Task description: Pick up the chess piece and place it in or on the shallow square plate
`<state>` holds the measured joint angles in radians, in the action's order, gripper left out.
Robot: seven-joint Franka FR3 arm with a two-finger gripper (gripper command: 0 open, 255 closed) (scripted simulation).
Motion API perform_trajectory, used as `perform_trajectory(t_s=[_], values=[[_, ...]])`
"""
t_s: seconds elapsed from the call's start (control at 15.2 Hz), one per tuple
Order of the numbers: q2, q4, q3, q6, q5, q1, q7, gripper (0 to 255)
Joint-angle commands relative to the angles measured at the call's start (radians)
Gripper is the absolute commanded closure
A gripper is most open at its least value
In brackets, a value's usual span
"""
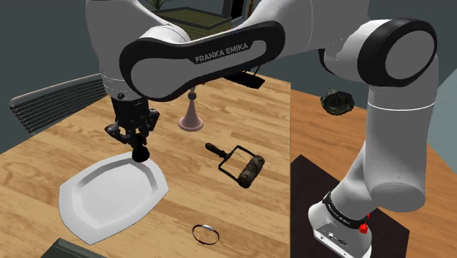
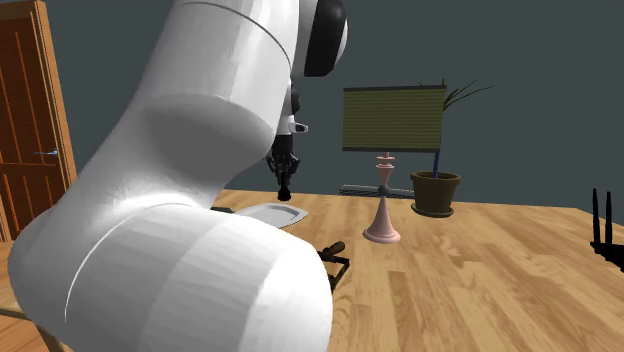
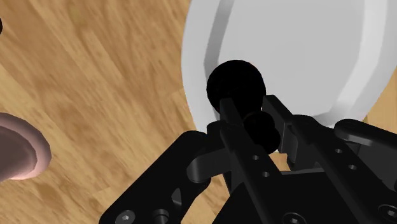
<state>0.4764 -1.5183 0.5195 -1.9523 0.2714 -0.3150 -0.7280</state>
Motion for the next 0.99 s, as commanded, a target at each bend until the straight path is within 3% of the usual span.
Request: perform_trajectory(t_s=[0.0, 0.33, 0.92], values=[[0.070, 0.109, -0.005, 0.046, 0.028, -0.055, -0.034, 255], [0.248, 0.420, -0.024, 0.182, 0.082, -0.205, -0.089, 255], [0.263, 0.320, -0.032, 0.072, 0.092, -0.190, -0.105, 255]])
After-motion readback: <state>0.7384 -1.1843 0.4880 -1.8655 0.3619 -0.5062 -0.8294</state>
